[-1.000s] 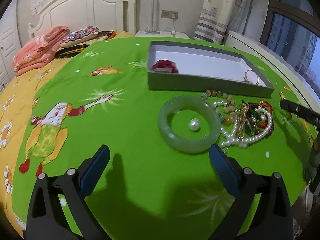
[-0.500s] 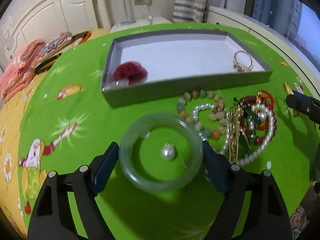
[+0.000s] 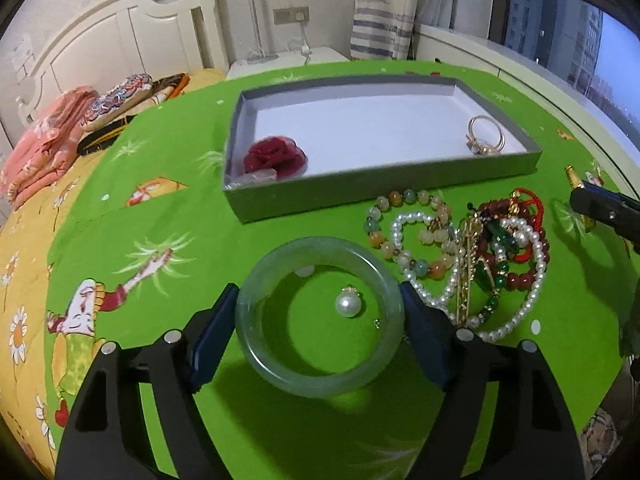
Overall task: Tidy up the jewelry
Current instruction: 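Carry the jade bangle into the tray with the left tool while the right tool carries a gold bangle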
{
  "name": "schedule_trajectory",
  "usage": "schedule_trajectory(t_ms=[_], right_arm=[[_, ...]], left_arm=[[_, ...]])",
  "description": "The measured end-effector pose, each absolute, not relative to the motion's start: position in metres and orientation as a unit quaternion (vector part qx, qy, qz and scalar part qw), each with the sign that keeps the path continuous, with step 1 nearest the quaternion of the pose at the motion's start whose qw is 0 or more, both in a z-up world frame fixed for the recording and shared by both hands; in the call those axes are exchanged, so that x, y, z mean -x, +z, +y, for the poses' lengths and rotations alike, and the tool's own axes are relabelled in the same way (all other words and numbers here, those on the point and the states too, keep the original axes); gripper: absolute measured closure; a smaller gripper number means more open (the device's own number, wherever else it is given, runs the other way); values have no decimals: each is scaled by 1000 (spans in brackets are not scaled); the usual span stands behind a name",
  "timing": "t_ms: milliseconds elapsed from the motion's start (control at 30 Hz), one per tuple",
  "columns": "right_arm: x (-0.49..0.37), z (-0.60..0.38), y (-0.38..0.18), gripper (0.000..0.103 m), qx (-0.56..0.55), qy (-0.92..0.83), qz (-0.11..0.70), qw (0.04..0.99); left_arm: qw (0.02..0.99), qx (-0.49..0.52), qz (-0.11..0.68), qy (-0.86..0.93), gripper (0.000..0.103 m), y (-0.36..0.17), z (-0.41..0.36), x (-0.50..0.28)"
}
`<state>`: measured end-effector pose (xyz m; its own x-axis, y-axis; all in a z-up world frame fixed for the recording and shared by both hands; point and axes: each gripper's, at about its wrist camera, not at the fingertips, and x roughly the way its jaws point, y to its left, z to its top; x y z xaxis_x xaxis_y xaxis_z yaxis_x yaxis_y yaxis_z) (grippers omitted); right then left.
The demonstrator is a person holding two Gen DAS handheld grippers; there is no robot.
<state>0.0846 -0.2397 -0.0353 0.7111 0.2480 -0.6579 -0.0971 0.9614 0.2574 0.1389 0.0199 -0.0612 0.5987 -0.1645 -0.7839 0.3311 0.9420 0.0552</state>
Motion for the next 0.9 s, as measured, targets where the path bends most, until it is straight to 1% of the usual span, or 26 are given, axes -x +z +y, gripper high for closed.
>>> schedule_trajectory(t_ms=[167,533,900], right_arm=[[-88,-235,-32,45,-90,97,365,922],[-118,-237,-11,45,-64,91,352,929],[-183,-243,3,45,-50,93,355,929]], left_arm=[[897,-96,409,-139,26,-45,21,-141],[903,-98,390,-152,26,-17,-1,-175],[892,-85,416,-158,26,-15,-16,-238]])
